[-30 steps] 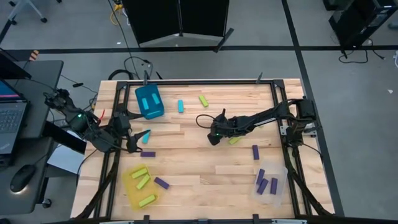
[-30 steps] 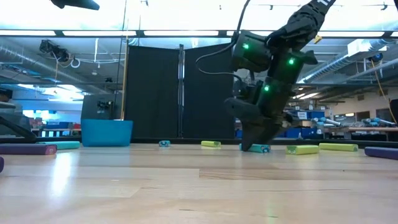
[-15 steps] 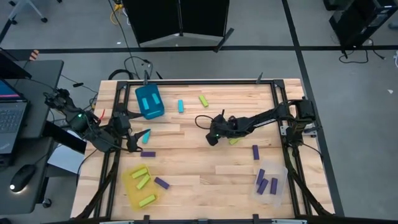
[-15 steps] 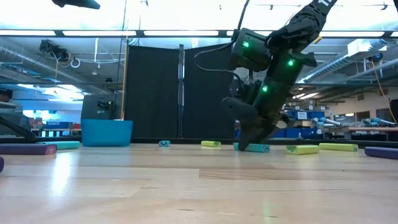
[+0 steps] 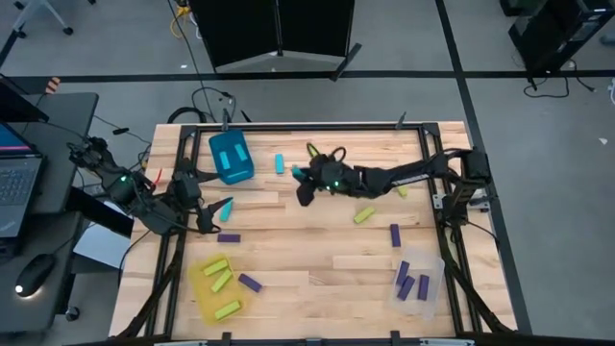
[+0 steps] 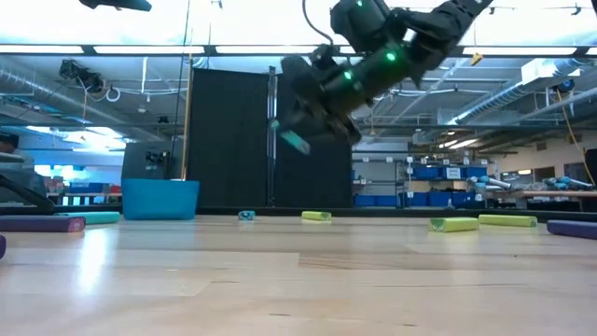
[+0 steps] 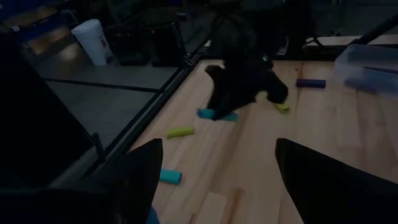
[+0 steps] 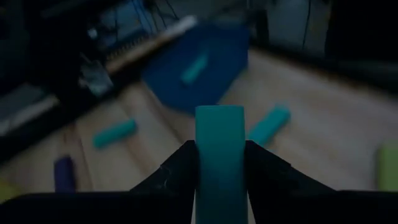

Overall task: Sort blocks
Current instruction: Put the blue block into the blue bin

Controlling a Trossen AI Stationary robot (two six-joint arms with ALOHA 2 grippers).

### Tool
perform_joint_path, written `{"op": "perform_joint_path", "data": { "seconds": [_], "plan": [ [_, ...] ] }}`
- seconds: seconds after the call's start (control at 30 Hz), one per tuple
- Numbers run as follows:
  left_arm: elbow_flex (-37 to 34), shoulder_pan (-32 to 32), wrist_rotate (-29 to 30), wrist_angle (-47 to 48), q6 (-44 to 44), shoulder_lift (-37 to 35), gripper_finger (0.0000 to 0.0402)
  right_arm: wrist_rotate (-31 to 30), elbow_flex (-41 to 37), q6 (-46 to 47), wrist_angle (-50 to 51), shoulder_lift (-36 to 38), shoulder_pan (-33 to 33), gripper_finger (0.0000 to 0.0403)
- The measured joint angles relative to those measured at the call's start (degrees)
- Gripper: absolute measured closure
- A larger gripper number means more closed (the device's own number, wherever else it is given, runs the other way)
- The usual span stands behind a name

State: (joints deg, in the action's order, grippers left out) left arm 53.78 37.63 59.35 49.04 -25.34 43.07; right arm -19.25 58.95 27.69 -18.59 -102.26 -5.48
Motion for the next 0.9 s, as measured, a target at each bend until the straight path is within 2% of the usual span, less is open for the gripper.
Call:
{"op": "perform_joint_path", "data": {
  "seconds": [0.13,0.27,0.57,0.77,0.9],
  "plan": [
    [0.00,0.00,0.53,-2.10,1.54,0.00,0.0082,1.79,5.43,-4.72,-0.86,-0.12,-2.12,0.0285],
    [-0.02,0.00,0.59,-5.51,4.77,-0.02,0.0082,5.29,12.62,-8.25,-1.70,-4.31,-4.45,0.0285],
    [-0.04,0.00,1.73,-9.12,8.68,-1.09,0.0082,16.94,37.34,-10.51,-1.80,-24.00,-9.26,0.0285],
    [-0.04,0.00,2.15,-9.33,8.83,-1.16,0.0082,21.89,55.60,-10.76,3.36,-36.88,-10.65,0.0285],
    [-0.04,0.00,2.30,-9.27,8.83,-1.18,0.0082,22.61,65.86,-10.54,7.70,-44.22,-11.07,0.0285]
  ]
}}
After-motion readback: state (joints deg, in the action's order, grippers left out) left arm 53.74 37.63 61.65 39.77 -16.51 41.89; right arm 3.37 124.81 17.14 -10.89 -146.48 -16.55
